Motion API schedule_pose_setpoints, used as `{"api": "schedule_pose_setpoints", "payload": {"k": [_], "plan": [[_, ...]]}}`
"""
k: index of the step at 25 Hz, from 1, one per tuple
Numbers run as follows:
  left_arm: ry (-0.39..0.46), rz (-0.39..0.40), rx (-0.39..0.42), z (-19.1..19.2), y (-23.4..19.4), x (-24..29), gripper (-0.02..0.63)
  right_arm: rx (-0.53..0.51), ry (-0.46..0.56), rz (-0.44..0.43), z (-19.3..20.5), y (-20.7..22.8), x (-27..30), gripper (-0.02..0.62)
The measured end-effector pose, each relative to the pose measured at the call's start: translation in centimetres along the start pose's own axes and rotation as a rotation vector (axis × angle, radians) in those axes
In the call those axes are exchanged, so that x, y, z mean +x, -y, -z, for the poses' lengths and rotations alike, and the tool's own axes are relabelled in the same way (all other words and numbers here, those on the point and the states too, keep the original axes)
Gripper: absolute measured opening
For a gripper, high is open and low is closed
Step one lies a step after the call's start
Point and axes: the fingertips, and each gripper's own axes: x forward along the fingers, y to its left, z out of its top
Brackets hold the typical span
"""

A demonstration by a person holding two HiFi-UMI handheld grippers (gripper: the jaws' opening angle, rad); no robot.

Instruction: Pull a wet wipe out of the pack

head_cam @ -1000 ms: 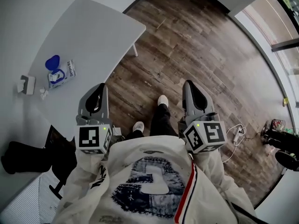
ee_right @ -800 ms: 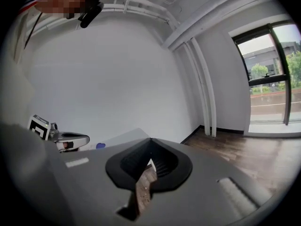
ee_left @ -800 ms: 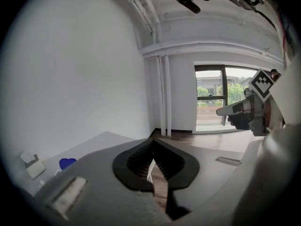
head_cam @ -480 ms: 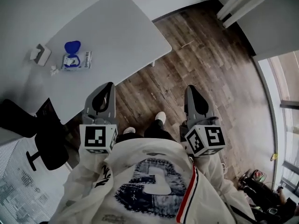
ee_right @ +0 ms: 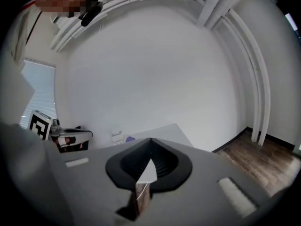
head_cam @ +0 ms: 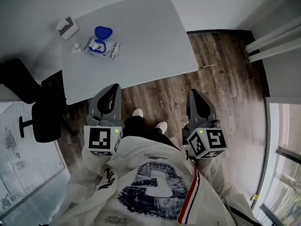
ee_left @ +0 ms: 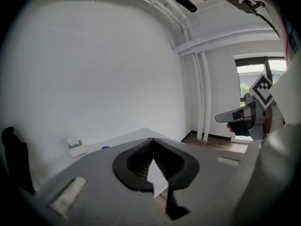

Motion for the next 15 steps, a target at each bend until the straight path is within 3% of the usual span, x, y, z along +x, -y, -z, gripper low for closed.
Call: {"api": "schedule_pose_setpoints", "payload": {"k": [8, 15], "plan": [[0.001, -0.077, -0.045, 1.7, -4.9, -0.1, 0.005, -0.043, -0.037, -0.070, 0.1, -3.6, 4.5, 0.006], [0.025, -0.107, -0.070, 1.4, -14.4, 3.4, 0.005, -0.069, -0.071, -0.077, -1.3, -8.0, 13.2, 0.006]]}}
